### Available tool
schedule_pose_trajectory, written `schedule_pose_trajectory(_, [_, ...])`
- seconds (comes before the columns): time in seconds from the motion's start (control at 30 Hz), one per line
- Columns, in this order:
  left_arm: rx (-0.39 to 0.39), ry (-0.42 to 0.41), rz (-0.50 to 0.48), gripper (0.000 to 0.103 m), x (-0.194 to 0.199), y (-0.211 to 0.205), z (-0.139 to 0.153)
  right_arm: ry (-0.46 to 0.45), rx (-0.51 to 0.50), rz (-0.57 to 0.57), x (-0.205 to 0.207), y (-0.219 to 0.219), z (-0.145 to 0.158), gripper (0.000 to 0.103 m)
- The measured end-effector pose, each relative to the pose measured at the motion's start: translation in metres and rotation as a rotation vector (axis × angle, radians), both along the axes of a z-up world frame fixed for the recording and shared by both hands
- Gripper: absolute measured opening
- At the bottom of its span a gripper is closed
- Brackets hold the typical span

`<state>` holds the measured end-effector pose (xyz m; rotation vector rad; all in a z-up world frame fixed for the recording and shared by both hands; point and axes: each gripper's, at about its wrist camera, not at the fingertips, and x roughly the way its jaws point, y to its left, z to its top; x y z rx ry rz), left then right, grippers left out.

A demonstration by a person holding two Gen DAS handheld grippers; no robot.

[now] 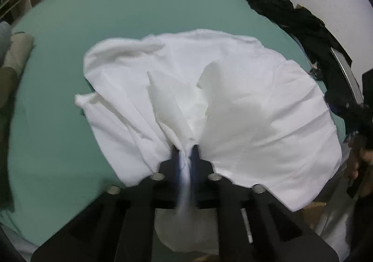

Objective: Fold large clothes

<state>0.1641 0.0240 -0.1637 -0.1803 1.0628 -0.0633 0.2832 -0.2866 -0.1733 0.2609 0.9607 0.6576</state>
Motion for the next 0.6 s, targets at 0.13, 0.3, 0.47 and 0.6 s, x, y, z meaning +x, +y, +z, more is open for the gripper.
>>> schedule_pose_trajectory(0.13, [0.007,-0.029,0.103,0.006,-0.016,0.024,0.017,-0.035,-0.021,0.031,-0.005,0.005,0.007,0.076])
schedule_pose_trajectory(0.3, [-0.053,0.015,0.143,0.011,-0.028,0.039,-0.006,-0.035,-0.128,0.112,-0.001,0.036,-0.006,0.076])
schedule_pose_trajectory(0.47, [-0.144,-0.026,0.192,0.072,-0.030,0.052,0.006,-0.055,-0.187,0.088,0.002,0.043,-0.005,0.076])
schedule_pose_trajectory(0.6, [-0.173,-0.030,0.215,0.077,-0.029,0.059,-0.002,-0.036,-0.157,0.062,0.005,0.035,-0.006,0.076])
